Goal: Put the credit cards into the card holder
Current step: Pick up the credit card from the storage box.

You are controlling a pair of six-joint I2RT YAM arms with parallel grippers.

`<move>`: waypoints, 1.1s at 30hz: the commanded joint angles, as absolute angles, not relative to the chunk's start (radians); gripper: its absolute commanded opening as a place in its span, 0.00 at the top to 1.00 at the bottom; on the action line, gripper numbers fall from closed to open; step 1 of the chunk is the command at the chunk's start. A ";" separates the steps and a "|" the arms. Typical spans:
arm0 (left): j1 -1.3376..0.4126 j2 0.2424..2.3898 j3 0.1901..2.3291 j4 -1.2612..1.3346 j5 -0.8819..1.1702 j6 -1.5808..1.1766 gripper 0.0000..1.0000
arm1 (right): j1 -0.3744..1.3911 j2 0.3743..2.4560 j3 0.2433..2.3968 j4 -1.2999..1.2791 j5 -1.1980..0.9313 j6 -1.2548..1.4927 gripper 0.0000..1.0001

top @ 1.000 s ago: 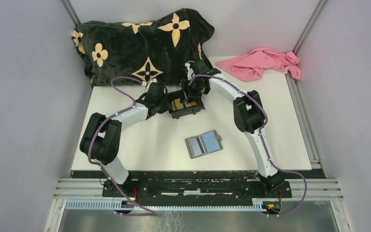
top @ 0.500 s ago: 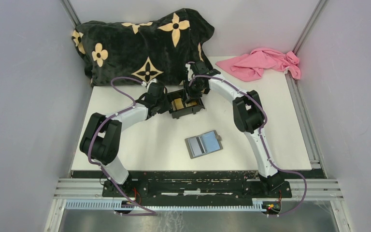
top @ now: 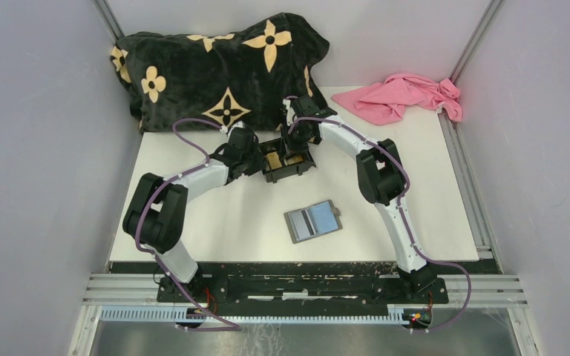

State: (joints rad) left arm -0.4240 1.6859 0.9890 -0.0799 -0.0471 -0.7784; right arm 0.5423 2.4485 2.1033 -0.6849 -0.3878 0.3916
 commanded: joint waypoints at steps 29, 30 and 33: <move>-0.435 1.608 0.998 -0.072 -0.063 -0.781 0.59 | 0.523 2.344 2.048 -0.678 -0.291 0.357 0.69; -0.436 1.609 0.996 -0.073 -0.063 -0.781 0.60 | 0.521 2.343 2.049 -0.677 -0.291 0.357 0.69; -0.436 1.609 0.994 -0.073 -0.064 -0.782 0.60 | 0.519 2.342 2.047 -0.678 -0.294 0.357 0.69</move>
